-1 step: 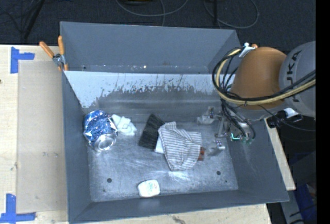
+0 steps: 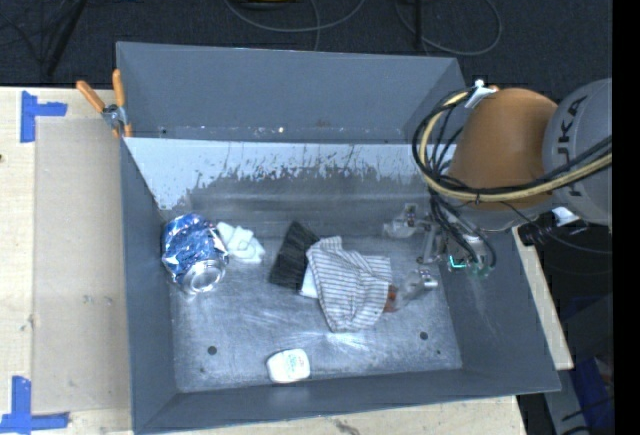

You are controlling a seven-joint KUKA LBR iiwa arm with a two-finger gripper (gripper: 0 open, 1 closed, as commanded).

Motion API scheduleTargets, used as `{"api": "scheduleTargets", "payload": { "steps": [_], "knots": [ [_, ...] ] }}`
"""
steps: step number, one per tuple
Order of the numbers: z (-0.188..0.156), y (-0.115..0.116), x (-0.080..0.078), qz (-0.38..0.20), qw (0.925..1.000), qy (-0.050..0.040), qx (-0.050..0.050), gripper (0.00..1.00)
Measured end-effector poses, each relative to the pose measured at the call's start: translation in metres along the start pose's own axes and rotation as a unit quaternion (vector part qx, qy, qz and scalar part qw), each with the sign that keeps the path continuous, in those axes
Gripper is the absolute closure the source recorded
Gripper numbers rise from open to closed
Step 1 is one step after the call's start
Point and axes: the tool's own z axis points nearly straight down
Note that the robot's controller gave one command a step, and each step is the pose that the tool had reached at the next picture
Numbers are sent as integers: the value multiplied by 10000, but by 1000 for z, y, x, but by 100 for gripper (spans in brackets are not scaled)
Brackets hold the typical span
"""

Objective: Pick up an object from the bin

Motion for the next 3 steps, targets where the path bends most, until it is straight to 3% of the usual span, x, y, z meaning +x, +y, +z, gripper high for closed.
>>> {"api": "scheduleTargets", "payload": {
  "steps": [1, 2, 3],
  "knots": [
    [64, 14, 4, -949, 9955, 45, -4, 100],
    [64, 14, 4, -949, 9955, 45, -4, 100],
    [-89, -75, -14, -1918, 9814, -10, -4, 100]
  ]
}}
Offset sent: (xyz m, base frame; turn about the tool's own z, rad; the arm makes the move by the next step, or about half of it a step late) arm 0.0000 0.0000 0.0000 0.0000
